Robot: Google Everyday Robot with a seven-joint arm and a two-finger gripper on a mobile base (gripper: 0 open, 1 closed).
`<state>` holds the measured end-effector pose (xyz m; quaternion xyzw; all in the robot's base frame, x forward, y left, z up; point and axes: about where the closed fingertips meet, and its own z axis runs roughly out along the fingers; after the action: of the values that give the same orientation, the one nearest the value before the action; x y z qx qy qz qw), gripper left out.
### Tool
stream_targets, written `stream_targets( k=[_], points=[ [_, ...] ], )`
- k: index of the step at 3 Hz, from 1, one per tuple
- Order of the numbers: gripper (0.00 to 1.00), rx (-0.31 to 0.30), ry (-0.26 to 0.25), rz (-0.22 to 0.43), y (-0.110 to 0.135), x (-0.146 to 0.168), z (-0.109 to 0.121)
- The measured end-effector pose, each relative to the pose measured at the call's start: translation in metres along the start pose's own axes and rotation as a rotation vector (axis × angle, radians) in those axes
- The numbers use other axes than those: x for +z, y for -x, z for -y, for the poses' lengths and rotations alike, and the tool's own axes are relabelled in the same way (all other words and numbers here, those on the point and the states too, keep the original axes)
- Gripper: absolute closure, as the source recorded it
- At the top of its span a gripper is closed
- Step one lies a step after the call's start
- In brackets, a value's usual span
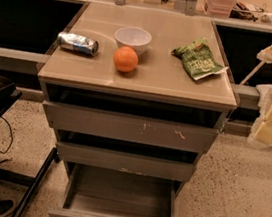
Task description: Place green jalapeno chip bag into bottom drawer
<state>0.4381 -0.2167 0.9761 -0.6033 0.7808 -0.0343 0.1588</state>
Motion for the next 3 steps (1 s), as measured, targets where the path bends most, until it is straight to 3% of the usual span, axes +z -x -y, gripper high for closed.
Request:
stream_targets(
  k=[1, 2, 3],
  points=[
    [0.0, 0.0, 0.0, 0.0, 0.0, 0.0, 0.0],
    [0.0, 0.018, -0.023, -0.005, 0.0, 0.002, 0.019],
    [0.0, 0.051, -0.047, -0.001, 0.002, 0.018, 0.075]
  ],
)
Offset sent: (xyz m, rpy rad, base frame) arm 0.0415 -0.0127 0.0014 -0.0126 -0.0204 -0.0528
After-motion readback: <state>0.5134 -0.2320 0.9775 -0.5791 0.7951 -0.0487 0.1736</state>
